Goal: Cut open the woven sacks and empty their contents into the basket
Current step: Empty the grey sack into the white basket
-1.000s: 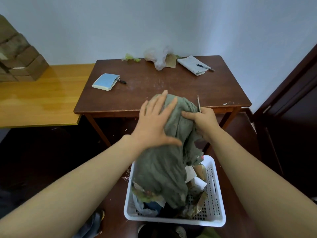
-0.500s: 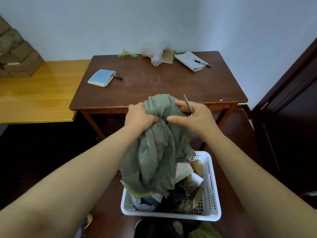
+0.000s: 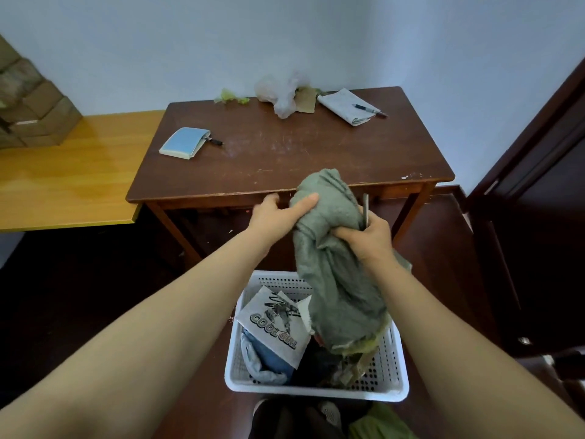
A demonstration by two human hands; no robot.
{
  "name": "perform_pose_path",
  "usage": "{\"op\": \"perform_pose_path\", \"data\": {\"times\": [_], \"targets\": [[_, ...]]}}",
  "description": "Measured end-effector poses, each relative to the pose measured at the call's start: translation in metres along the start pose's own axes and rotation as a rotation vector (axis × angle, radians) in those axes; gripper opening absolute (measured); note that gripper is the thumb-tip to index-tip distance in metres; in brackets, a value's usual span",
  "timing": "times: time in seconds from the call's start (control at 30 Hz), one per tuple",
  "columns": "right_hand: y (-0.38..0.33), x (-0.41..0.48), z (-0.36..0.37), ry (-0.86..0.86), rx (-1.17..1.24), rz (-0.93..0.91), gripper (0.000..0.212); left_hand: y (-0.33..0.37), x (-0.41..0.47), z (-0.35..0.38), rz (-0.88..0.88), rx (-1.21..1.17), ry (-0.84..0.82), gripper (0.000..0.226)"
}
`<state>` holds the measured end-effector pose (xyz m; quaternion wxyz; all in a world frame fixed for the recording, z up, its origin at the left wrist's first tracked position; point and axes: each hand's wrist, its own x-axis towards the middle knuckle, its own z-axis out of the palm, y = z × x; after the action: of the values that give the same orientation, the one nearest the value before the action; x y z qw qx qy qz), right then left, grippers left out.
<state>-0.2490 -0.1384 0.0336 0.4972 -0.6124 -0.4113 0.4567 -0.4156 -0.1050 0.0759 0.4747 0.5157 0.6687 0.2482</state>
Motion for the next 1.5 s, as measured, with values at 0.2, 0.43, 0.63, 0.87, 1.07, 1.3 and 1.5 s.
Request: {"op": "perform_pose_path", "data": {"times": [0.2,0.43,0.63,0.87,1.07,1.3,1.5], "targets": [[-0.015,0.0,-0.012,-0.161,0.218,0.166,0.028,-0.006,-0.004,0.013,0.396,0.292,-0.271,0.136],[-0.023,-0.018,-0.027,-0.217,0.224,0.227,0.03,-0.02,0.001,0.032,0.36,0.37,0.134,0.068],[0.008,-0.052,-0.052,-0.059,-0.129,0.107,0.059,-0.019,0.0,0.04,0.048,-0.154,0.096,0.056],[0.035,-0.092,-0.027,0.299,0.228,0.189,0.039,-0.025,-0.039,0.057,-0.302,-0.514,-0.325,0.022],[0.025,-0.136,-0.033,0.515,0.282,0.349,0.026,-0.04,-0.067,0.074,-0.484,-0.448,-0.69,0.033],[0.029,-0.212,-0.062,0.875,0.169,0.341,0.017,-0.038,-0.103,0.116,-0.183,-0.03,-0.63,0.026],[0.045,-0.268,-0.092,0.982,0.229,0.395,0.023,-0.032,-0.154,0.154,-0.151,0.155,-1.234,0.096]]}}
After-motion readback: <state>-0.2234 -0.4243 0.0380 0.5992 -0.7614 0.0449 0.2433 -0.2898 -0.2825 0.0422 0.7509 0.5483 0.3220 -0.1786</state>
